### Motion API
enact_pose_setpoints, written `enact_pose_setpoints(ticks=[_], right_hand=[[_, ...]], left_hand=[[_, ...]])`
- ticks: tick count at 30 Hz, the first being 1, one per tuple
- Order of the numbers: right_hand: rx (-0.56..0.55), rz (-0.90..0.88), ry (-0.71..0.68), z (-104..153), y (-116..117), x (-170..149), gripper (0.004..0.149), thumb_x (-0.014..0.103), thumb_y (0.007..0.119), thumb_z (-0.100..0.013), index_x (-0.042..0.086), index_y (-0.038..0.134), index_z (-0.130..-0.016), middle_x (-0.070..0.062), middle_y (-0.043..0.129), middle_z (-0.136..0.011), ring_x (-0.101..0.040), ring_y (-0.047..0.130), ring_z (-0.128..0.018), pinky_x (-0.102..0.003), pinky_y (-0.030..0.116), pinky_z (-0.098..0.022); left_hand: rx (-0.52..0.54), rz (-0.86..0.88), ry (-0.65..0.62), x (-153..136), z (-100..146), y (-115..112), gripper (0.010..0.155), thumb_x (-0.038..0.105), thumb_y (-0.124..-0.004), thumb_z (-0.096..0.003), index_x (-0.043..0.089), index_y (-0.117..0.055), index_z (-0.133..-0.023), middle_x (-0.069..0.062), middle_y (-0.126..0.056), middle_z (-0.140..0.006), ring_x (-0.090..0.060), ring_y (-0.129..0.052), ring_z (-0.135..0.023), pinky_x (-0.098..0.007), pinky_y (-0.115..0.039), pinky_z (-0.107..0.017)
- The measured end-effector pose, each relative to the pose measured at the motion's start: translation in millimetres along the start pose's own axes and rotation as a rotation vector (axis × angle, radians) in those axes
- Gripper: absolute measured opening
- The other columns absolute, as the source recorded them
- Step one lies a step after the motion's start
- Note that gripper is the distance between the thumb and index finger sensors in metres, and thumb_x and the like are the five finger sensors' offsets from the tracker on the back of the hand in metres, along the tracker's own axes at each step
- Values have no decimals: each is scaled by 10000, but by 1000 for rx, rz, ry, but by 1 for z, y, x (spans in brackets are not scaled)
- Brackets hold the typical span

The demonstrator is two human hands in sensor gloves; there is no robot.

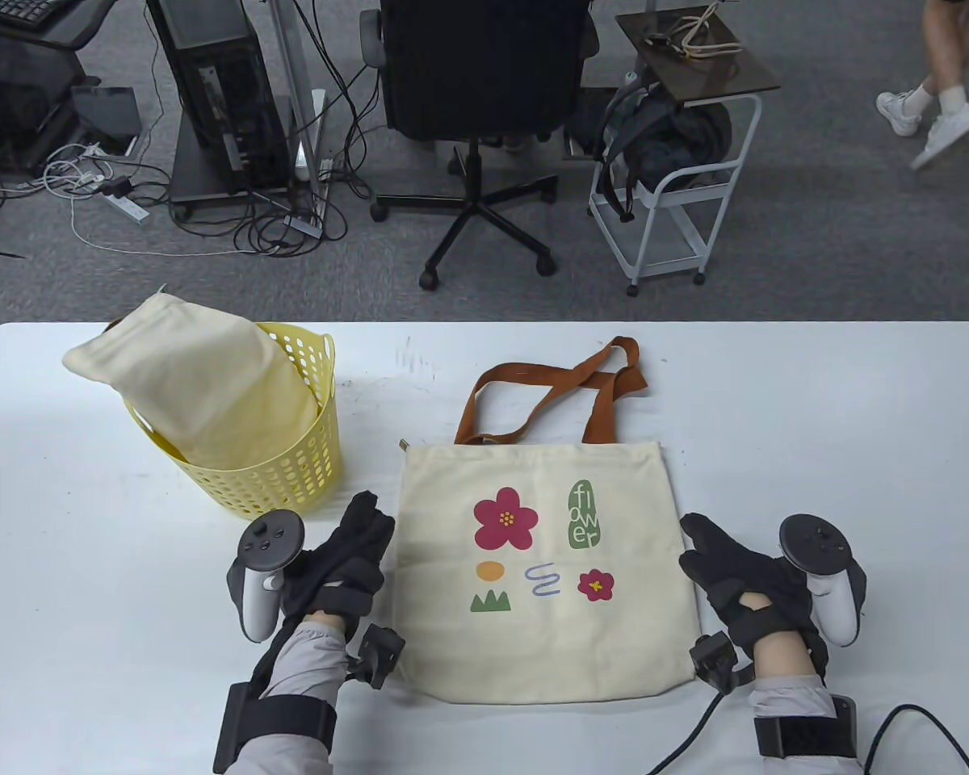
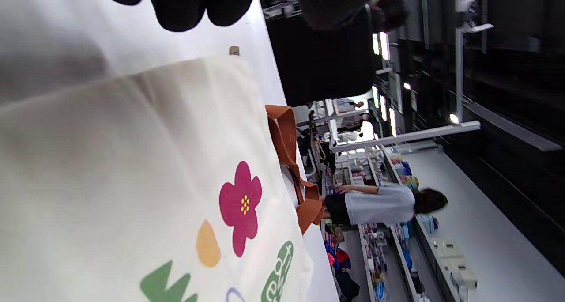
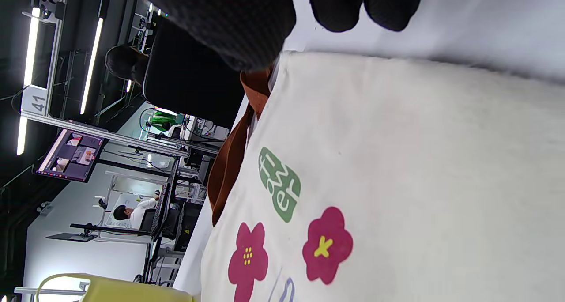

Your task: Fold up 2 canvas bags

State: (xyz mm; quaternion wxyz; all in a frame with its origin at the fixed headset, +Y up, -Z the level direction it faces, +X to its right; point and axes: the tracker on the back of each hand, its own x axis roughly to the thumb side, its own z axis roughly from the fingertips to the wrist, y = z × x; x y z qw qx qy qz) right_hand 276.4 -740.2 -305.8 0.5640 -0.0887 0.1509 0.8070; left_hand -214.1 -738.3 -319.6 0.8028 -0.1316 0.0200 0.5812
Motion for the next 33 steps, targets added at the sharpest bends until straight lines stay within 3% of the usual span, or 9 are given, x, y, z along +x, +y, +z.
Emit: enact_pose_setpoints(ticks=[4,9,13,17,25,30,33], right_hand=[[20,-2,23,-3,0,-7,610,195,754,-522,90,550,-1087,-308,467,-1082,-571,468,-932,-723,358,-642],[91,4,8,-12,7,-17,596,154,760,-510,81,580,-1074,-284,489,-1087,-573,404,-951,-728,326,-649],[127,89,4,-19,16,-23,576,91,771,-493,73,636,-1053,-246,504,-1092,-462,316,-983,-612,253,-702],[189,324,30,-22,24,-20,576,52,758,-486,112,643,-1048,-142,461,-1110,-355,281,-1010,-555,226,-728],[267,502,56,-25,25,-20,702,-89,710,-418,211,617,-1046,14,394,-1124,-270,243,-1023,-526,191,-737],[282,552,62,-26,30,-21,738,-48,776,-437,255,535,-1065,34,305,-1127,-252,176,-1020,-535,130,-729],[243,559,45,-26,32,-20,666,31,807,-474,235,564,-1060,17,341,-1126,-268,211,-1023,-554,149,-734]], left_hand=[[-34,-262,-76,0,1,-17,605,260,-689,-649,78,-443,-1171,-248,-587,-1156,-538,-502,-1042,-733,-433,-692],[-75,-663,-72,-10,-4,-42,560,233,-711,-631,164,-530,-1157,-137,-674,-1157,-479,-428,-1093,-743,-360,-712],[-83,-775,-58,-14,-4,-51,568,163,-734,-616,228,-539,-1146,-69,-663,-1168,-440,-402,-1116,-747,-311,-723],[-111,-745,-38,-16,-6,-43,598,138,-769,-599,246,-543,-1142,-35,-674,-1166,-399,-406,-1124,-749,-296,-719],[-190,-520,-16,-28,-10,-24,596,107,-775,-592,244,-572,-1135,-38,-687,-1159,-307,-353,-1128,-646,-200,-728],[-201,-458,-6,-31,-12,-20,586,101,-765,-594,239,-582,-1134,-39,-696,-1154,-286,-342,-1127,-613,-174,-728],[-200,-454,-6,-31,-12,-21,583,105,-763,-596,234,-584,-1135,-44,-695,-1153,-288,-338,-1126,-613,-169,-725]])
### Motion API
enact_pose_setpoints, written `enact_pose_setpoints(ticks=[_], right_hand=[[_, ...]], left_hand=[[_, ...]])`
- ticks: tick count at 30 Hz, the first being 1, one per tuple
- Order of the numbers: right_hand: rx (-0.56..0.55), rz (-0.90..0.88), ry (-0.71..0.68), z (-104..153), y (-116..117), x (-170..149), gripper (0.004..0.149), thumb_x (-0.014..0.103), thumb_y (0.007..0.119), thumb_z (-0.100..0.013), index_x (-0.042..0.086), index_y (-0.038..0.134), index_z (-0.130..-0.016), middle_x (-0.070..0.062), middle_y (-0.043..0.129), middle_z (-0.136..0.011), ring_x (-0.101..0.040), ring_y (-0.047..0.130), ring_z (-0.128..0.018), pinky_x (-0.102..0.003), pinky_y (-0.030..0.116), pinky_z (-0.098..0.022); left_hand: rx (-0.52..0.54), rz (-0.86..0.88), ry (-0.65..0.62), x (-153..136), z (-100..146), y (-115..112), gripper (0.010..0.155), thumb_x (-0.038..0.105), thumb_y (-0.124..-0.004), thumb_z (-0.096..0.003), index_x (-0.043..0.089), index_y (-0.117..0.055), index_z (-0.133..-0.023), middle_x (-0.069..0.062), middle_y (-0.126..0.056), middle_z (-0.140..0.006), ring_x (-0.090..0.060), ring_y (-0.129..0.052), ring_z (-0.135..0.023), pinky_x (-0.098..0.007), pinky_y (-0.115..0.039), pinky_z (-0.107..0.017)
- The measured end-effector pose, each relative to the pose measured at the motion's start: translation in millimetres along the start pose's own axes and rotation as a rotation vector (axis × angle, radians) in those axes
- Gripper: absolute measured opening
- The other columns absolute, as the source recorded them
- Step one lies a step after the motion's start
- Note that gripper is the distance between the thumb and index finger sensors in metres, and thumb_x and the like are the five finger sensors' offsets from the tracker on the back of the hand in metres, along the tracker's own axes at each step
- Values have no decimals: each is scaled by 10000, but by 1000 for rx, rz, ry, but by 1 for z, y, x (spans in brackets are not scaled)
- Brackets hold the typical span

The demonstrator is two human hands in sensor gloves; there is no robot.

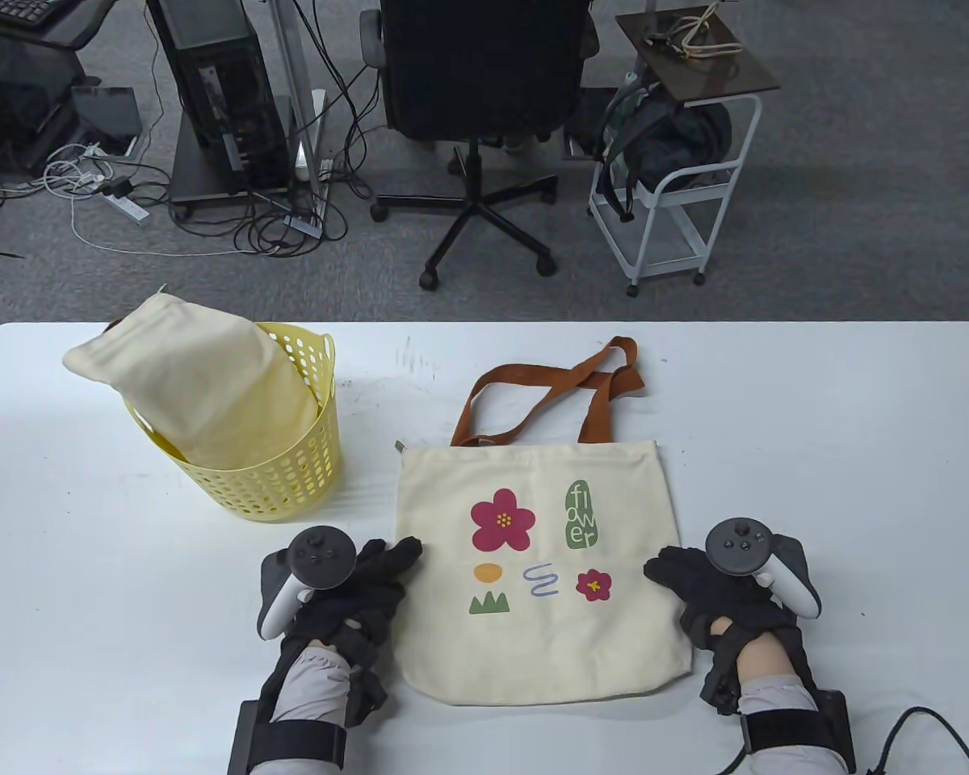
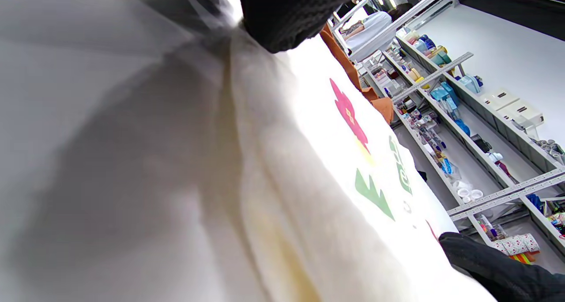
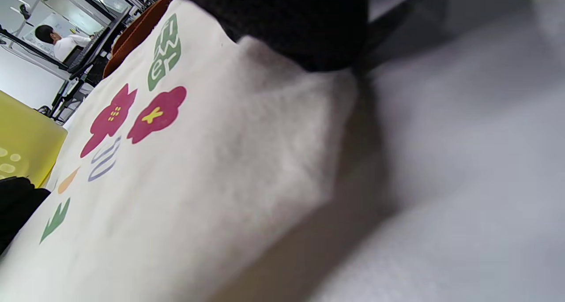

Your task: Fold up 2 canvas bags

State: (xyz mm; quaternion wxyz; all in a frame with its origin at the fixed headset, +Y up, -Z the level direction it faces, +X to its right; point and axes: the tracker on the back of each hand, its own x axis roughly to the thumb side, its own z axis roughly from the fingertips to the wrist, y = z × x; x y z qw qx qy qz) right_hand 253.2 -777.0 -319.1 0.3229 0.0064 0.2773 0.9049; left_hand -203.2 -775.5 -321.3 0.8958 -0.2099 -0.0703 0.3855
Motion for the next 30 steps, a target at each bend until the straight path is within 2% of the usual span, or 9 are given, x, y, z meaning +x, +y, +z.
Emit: enact_pose_setpoints(ticks=[2,6,14,20,22,25,28,30], right_hand=[[-42,17,4,0,1,3,599,128,833,-512,218,590,-1052,10,376,-1121,-275,250,-1027,-568,172,-743],[-97,80,24,-1,5,10,525,260,778,-552,213,590,-1039,-19,397,-1104,-286,282,-1030,-596,203,-752],[-140,-115,16,0,-2,-1,471,305,749,-549,181,683,-999,-38,511,-1083,-280,362,-1019,-567,212,-752],[-169,-236,8,0,-7,-8,471,321,743,-549,154,697,-987,-79,598,-1043,-292,423,-996,-555,214,-753],[-178,-256,2,1,-8,-9,472,325,745,-547,140,705,-980,-97,631,-1020,-299,453,-982,-558,222,-752],[-182,-273,-9,1,-10,-10,474,327,753,-545,115,719,-967,-115,676,-984,-316,486,-958,-564,240,-749],[-188,-281,-18,2,-11,-11,472,326,768,-539,93,741,-948,-161,715,-941,-341,519,-929,-578,251,-743],[-195,-284,-16,3,-11,-11,471,328,778,-533,78,761,-932,-162,745,-911,-351,545,-908,-585,260,-737]], left_hand=[[1,6,2,0,0,0,581,106,-763,-597,232,-586,-1135,-47,-699,-1150,-288,-337,-1126,-613,-166,-724],[-5,14,2,0,0,1,578,99,-760,-597,234,-591,-1133,-42,-704,-1147,-282,-338,-1127,-607,-166,-726],[-31,69,-4,-8,0,6,578,48,-753,-589,249,-626,-1115,-26,-735,-1132,-247,-341,-1126,-560,-157,-737],[-71,54,-13,-11,0,9,665,-34,-807,-531,270,-643,-1099,5,-751,-1119,-230,-328,-1128,-541,-164,-749],[-73,32,-13,-9,0,8,689,-11,-857,-517,269,-631,-1106,8,-745,-1123,-238,-321,-1131,-552,-165,-749],[-61,15,-15,-8,1,7,688,106,-937,-523,260,-624,-1116,-1,-742,-1126,-254,-322,-1133,-569,-169,-748],[-8,-3,-10,-5,2,6,636,222,-953,-532,249,-668,-1100,-6,-792,-1093,-266,-375,-1131,-586,-204,-757],[30,-31,-3,-3,3,7,571,291,-922,-549,246,-712,-1079,-7,-840,-1056,-271,-430,-1124,-605,-240,-763]])
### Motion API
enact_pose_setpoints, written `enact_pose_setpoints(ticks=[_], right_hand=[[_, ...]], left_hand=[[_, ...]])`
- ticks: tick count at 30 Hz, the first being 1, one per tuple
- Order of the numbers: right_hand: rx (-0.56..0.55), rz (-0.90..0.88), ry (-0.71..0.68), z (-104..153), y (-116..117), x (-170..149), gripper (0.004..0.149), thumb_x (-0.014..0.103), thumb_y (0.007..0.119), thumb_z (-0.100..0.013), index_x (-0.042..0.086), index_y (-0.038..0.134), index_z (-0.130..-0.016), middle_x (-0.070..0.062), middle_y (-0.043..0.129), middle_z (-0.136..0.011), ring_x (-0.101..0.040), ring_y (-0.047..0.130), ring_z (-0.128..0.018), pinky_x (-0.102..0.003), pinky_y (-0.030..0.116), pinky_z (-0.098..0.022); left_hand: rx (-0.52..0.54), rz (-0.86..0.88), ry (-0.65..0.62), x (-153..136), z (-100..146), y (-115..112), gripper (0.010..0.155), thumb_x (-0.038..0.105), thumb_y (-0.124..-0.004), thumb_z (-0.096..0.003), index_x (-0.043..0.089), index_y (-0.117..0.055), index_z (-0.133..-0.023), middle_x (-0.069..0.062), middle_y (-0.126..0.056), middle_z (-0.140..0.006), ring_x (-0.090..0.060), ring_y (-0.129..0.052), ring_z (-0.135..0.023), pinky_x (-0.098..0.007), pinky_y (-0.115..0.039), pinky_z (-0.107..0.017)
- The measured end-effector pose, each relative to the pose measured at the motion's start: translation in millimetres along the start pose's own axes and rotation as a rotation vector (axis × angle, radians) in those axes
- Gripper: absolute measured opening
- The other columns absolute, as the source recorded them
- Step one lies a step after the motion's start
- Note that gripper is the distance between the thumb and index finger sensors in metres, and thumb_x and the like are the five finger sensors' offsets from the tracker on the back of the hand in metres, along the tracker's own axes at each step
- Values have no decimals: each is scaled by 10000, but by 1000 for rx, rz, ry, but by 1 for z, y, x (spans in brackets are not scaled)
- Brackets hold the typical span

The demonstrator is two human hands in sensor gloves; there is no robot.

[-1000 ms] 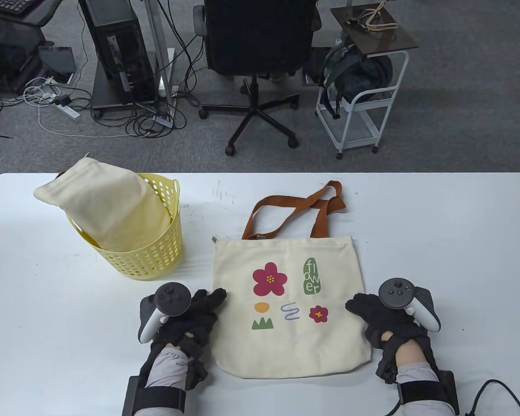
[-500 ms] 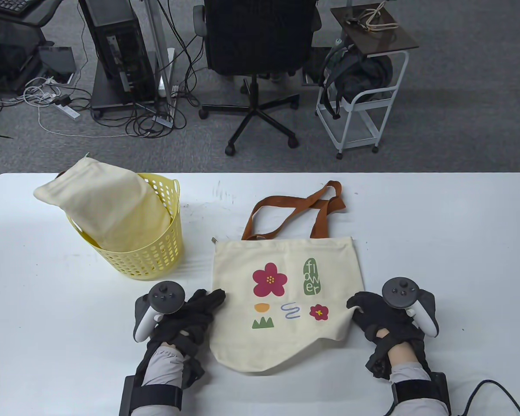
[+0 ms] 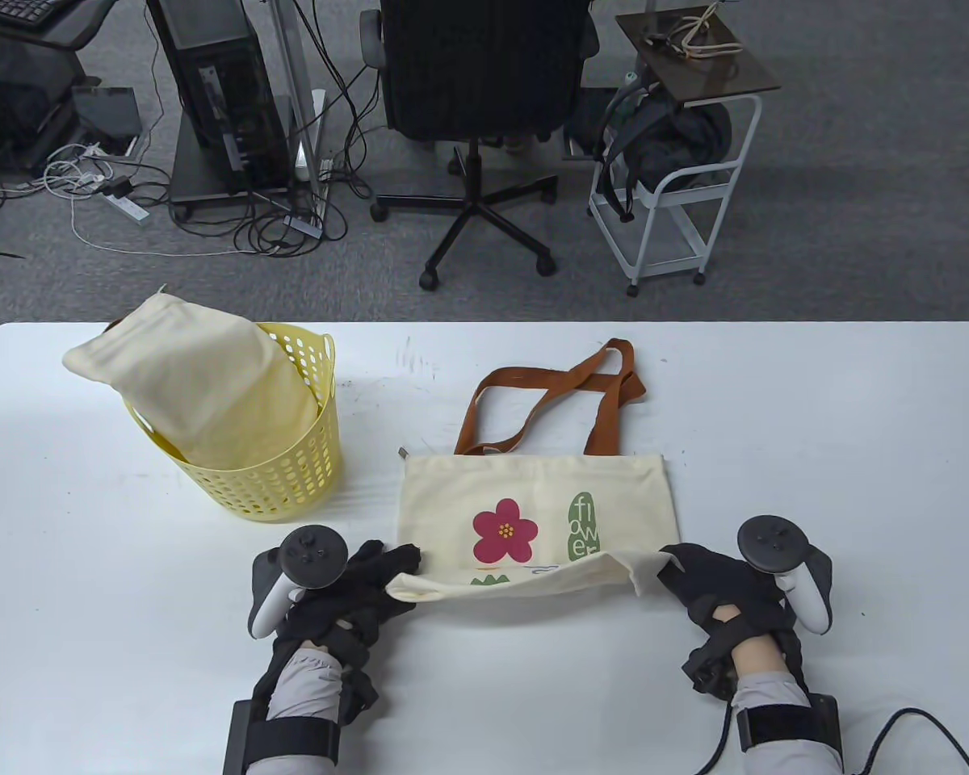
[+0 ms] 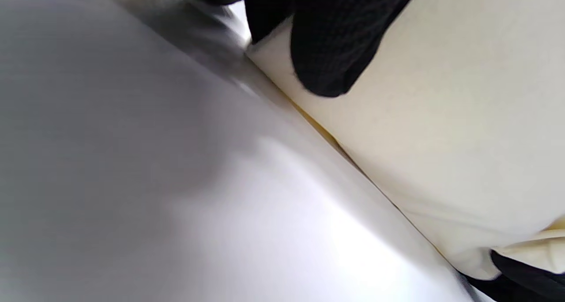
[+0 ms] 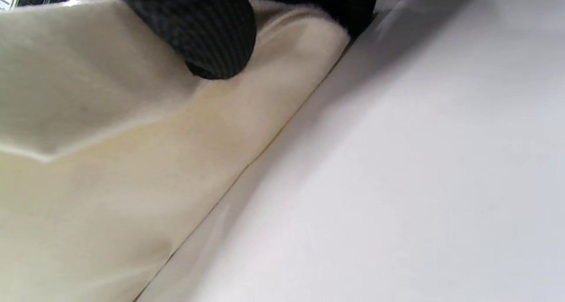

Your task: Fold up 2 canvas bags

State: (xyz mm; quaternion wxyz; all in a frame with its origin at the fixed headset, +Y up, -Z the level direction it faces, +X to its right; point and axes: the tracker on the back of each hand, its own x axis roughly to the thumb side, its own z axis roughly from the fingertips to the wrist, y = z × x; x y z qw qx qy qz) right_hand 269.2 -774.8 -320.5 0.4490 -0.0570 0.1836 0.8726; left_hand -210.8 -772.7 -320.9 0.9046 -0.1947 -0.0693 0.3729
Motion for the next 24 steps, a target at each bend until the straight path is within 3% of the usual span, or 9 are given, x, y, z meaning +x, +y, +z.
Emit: enact_pose_setpoints(ticks=[7,8,10,12,14,15,17,18,24], right_hand=[[-48,44,28,0,1,3,484,350,776,-533,48,766,-910,-181,816,-807,-373,632,-822,-597,319,-717],[-44,52,23,0,2,4,528,397,769,-521,49,756,-919,-185,811,-811,-378,627,-824,-605,315,-718],[14,72,11,0,3,4,763,550,840,-431,52,675,-986,-190,766,-862,-387,578,-856,-618,282,-719],[51,145,17,1,7,7,845,517,917,-400,78,577,-1038,-176,703,-917,-383,524,-894,-633,246,-721],[-27,190,52,1,9,10,695,399,900,-451,110,608,-1012,-140,737,-886,-354,565,-883,-637,284,-720],[-68,193,62,1,8,11,585,408,832,-489,125,672,-974,-126,781,-852,-343,610,-863,-635,321,-719],[-106,153,71,1,7,10,528,477,700,-524,123,765,-910,-129,832,-810,-340,649,-843,-633,342,-716],[-124,138,81,2,6,9,507,468,685,-528,121,797,-880,-128,859,-787,-333,670,-834,-625,355,-716],[-210,225,121,3,7,12,444,423,757,-515,106,864,-807,-95,946,-686,-290,782,-766,-617,468,-696]], left_hand=[[176,-81,43,12,5,-4,465,352,-867,-572,167,-834,-998,-44,-977,-892,-304,-636,-1053,-684,-373,-736],[197,-100,51,14,6,-5,472,349,-869,-572,148,-831,-997,-46,-985,-876,-299,-670,-1034,-681,-390,-734],[242,-151,66,17,7,-7,502,346,-875,-567,112,-810,-1006,-34,-1005,-835,-290,-740,-986,-665,-416,-735],[267,-192,84,20,7,-9,534,348,-881,-565,92,-781,-1022,-21,-1011,-810,-290,-780,-946,-657,-430,-732],[298,-200,107,22,8,-10,562,349,-896,-556,77,-764,-1030,-9,-1015,-789,-292,-808,-910,-654,-445,-727],[313,-199,115,22,8,-11,582,348,-909,-547,62,-758,-1032,-14,-1019,-771,-298,-818,-891,-656,-451,-723],[332,-221,129,23,9,-12,607,348,-926,-534,49,-751,-1033,-13,-1022,-743,-300,-828,-877,-661,-458,-715],[346,-230,136,23,9,-12,613,346,-934,-529,44,-753,-1031,-10,-1025,-729,-305,-827,-876,-665,-458,-713],[353,-306,160,32,7,-17,645,308,-970,-500,-1,-759,-1026,-34,-1020,-686,-354,-802,-878,-692,-444,-690]])
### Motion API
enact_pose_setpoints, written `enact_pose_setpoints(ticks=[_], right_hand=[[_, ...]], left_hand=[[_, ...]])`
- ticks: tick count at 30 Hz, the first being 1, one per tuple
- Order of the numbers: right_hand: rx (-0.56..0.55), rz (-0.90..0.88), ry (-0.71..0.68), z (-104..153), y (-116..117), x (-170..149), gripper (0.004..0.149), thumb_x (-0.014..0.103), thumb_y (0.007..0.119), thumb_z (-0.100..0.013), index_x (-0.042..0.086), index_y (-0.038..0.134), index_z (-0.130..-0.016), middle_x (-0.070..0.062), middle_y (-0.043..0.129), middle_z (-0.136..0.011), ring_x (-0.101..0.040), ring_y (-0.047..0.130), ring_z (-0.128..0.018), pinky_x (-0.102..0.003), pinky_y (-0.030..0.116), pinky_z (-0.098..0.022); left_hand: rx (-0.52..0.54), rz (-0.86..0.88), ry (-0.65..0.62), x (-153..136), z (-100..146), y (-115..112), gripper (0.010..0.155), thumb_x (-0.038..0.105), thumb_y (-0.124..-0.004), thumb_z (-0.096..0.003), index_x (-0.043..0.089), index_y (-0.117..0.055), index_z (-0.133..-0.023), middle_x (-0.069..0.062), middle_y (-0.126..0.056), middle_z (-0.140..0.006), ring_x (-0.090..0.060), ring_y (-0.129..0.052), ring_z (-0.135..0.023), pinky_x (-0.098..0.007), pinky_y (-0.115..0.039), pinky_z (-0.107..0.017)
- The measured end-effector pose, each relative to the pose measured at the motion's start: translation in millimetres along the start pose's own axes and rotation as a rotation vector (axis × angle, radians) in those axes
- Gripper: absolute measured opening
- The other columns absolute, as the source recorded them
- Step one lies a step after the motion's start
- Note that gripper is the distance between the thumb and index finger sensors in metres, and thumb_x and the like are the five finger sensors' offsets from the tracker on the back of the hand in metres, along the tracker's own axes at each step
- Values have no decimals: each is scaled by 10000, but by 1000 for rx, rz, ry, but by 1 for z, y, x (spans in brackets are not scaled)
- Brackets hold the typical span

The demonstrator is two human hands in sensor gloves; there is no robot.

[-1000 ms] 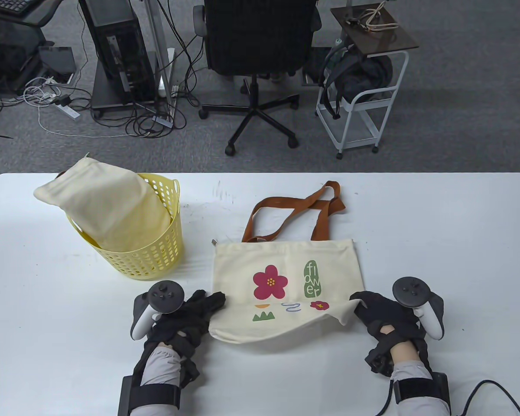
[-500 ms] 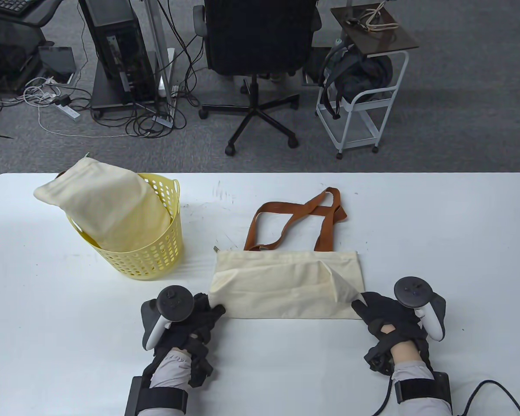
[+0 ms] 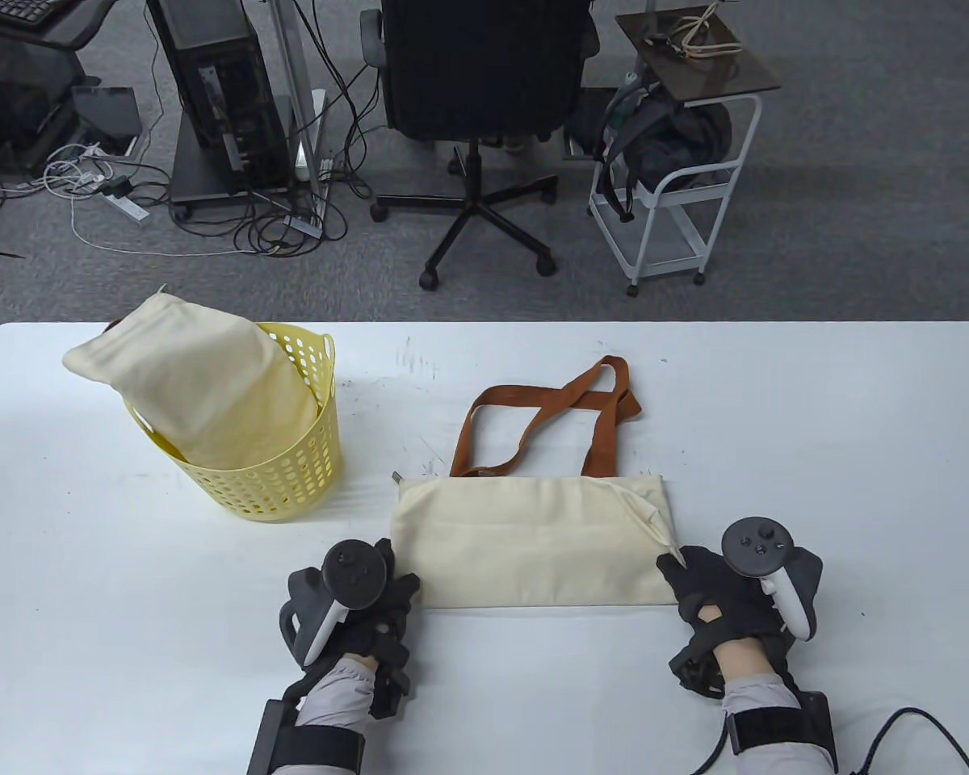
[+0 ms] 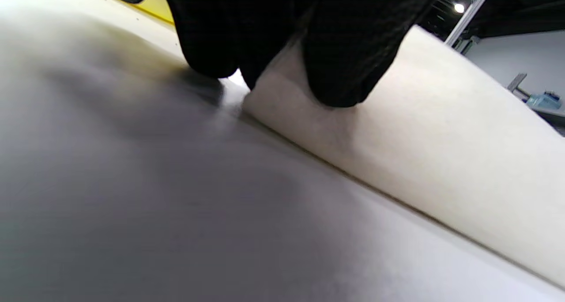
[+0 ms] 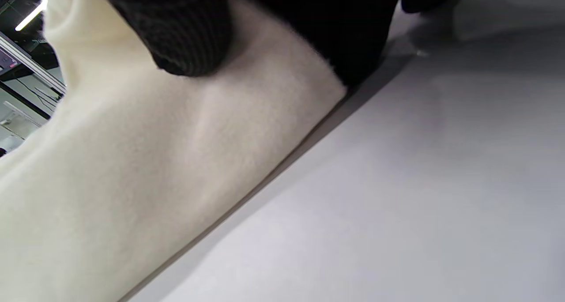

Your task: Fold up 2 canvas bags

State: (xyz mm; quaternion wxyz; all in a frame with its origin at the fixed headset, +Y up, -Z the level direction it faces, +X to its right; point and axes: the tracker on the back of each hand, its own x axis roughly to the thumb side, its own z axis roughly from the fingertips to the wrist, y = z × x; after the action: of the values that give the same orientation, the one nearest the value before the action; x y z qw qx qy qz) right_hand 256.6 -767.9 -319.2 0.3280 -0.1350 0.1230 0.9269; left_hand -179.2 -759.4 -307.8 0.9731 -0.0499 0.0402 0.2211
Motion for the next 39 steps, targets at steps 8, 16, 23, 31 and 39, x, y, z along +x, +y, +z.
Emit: enact_pose_setpoints(ticks=[8,16,23,31,39], right_hand=[[-46,118,17,-1,5,7,445,432,763,-511,98,863,-788,-59,957,-601,-243,810,-715,-604,502,-694],[-84,222,37,-4,11,13,451,448,757,-511,96,859,-774,-32,941,-546,-220,812,-672,-587,529,-684],[-88,254,49,-5,13,13,451,455,759,-509,91,857,-757,-21,920,-489,-225,818,-615,-585,541,-676],[-138,320,69,-3,13,13,443,475,819,-490,106,870,-729,-14,914,-454,-225,832,-590,-584,546,-676],[-198,442,72,3,18,19,836,482,827,-487,157,341,-1085,-140,526,-980,-363,345,-957,-683,230,-716]], left_hand=[[-41,-64,5,9,-1,-4,748,254,-983,-493,-32,-641,-1092,-84,-986,-698,-409,-763,-876,-728,-405,-670],[-72,-196,-48,21,0,-10,796,221,-909,-544,238,-393,-1150,-119,-921,-741,-450,-748,-851,-745,-366,-663],[-86,-246,-70,24,1,-13,563,215,-795,-592,247,-604,-1122,-140,-897,-732,-464,-774,-774,-765,-375,-653],[-146,-300,-103,31,-1,-16,538,281,-877,-576,125,-750,-1075,-122,-925,-624,-423,-827,-706,-765,-398,-653],[-207,-312,-176,28,-1,-12,614,333,-918,-548,155,-726,-1103,-206,-436,-1179,-516,-292,-1056,-795,-223,-662]])
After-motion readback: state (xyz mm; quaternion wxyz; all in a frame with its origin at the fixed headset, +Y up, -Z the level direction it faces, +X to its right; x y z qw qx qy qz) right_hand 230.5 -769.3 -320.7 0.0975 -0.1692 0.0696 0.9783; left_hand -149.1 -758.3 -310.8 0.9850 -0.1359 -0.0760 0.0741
